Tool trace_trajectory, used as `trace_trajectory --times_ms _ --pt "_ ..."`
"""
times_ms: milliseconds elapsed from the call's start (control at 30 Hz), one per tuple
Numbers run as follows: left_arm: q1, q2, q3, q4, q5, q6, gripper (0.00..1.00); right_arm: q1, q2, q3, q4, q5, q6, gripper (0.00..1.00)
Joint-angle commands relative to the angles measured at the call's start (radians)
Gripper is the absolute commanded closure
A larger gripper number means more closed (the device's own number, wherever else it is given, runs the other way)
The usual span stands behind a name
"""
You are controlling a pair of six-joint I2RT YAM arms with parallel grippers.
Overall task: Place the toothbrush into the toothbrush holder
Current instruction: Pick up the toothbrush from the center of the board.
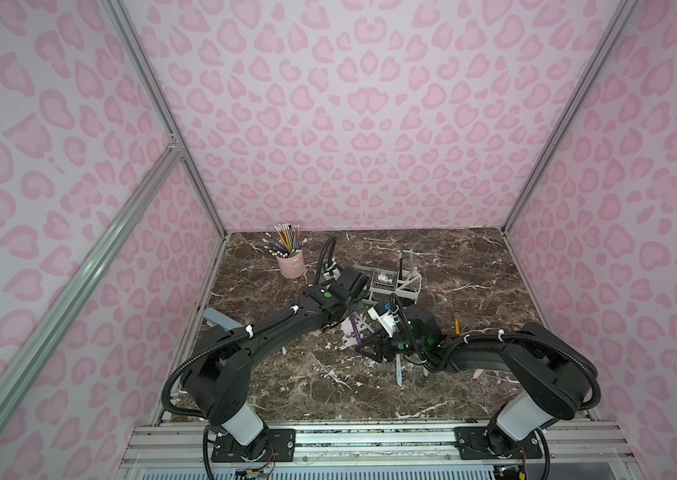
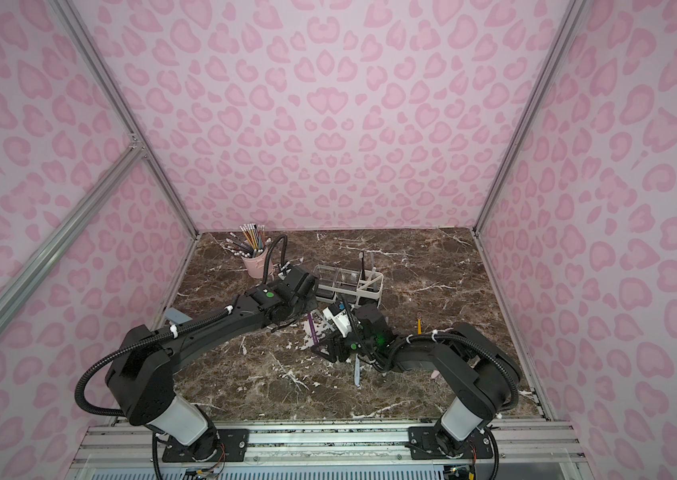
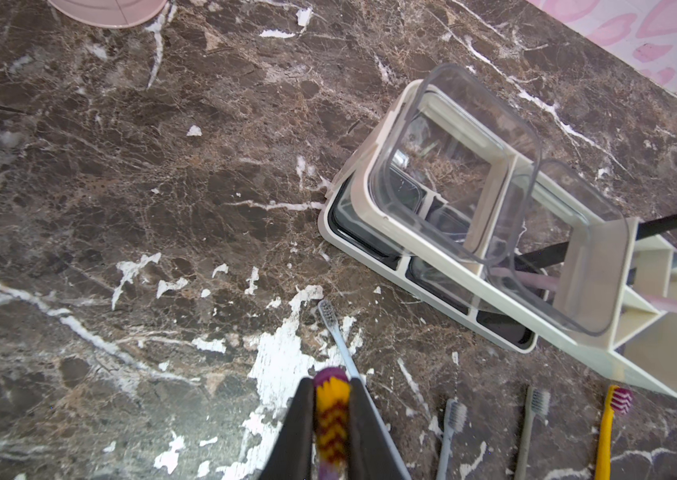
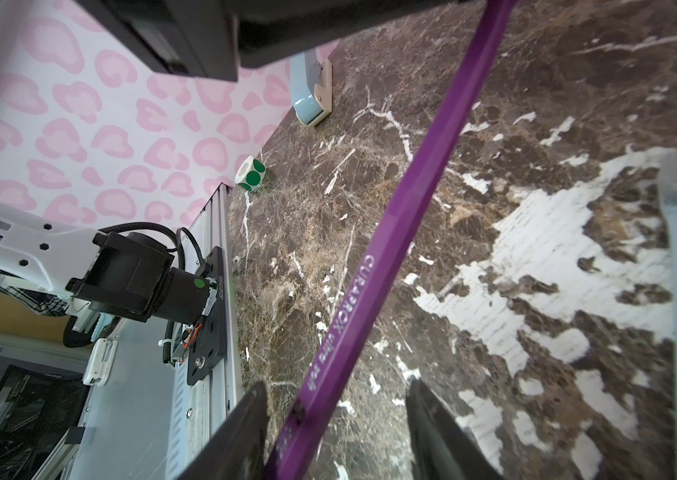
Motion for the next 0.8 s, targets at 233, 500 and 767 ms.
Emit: trace_trajectory --times_ms 233,500,767 --pt "-0.017 -0.001 0.010 0.032 -0.017 -0.014 0.94 0.002 0.016 0.021 0.035 -0.036 0.015 0.66" --pt "-0.020 -0.003 0.012 0.033 -0.018 -0.020 0.92 0.003 0.017 0.024 0.034 -0.042 0.019 0.80" --pt "-0.020 -0.005 0.014 0.033 -0.018 -0.020 0.88 0.002 0.026 0.031 0.028 -0.039 0.023 0.87"
